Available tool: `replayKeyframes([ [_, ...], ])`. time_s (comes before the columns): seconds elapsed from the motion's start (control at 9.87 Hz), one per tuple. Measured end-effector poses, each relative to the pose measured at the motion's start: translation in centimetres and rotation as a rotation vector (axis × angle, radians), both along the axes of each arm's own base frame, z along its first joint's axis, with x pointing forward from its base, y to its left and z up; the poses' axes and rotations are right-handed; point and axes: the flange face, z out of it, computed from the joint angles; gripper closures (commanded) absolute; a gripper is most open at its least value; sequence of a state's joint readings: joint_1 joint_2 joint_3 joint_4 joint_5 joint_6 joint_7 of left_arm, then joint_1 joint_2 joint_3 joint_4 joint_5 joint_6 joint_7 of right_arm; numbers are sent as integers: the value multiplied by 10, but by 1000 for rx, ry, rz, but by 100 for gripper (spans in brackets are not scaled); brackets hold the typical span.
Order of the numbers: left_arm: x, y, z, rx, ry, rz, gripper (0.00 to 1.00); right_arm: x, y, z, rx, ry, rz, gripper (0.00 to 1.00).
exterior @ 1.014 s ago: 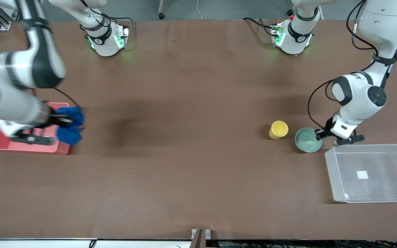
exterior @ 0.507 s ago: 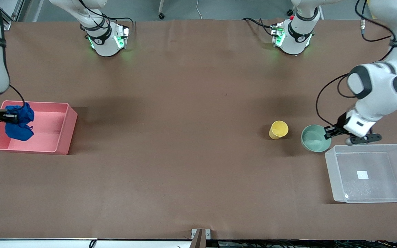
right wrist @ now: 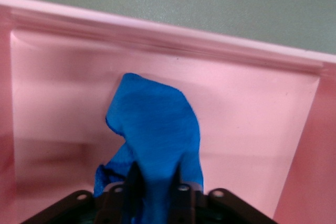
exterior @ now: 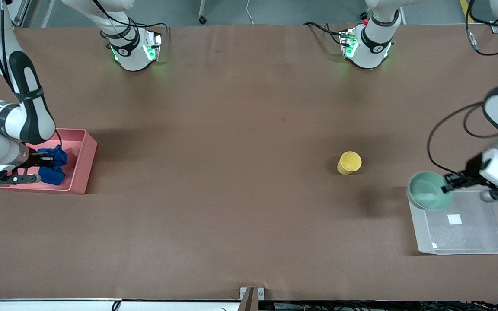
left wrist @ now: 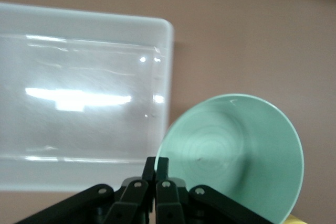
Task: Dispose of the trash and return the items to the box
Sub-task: 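Lower the green bowl into the clear box and open the left gripper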
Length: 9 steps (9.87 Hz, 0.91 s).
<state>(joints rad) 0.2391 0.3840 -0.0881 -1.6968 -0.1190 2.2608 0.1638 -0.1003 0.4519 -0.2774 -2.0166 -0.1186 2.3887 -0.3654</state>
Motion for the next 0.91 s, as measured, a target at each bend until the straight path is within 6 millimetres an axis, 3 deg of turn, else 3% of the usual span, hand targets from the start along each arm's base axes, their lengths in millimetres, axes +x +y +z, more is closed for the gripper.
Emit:
replayKeyframes([
  [0.2,32,64,-30,59,-6,9,100,6,2,19,1,-12,0,0],
  [0.3,42,83,-49,66,-1,23,100,11,5,52,21,-29,-23,0],
  [0.61,57,116,-110,56,22,59,98,7,35,203,148,-128,-145,0],
  [0.81,52,126,-142,43,54,76,90,-3,92,273,174,-121,-230,0],
  [0.91,52,125,-149,39,61,80,83,-4,122,303,176,-116,-244,0],
])
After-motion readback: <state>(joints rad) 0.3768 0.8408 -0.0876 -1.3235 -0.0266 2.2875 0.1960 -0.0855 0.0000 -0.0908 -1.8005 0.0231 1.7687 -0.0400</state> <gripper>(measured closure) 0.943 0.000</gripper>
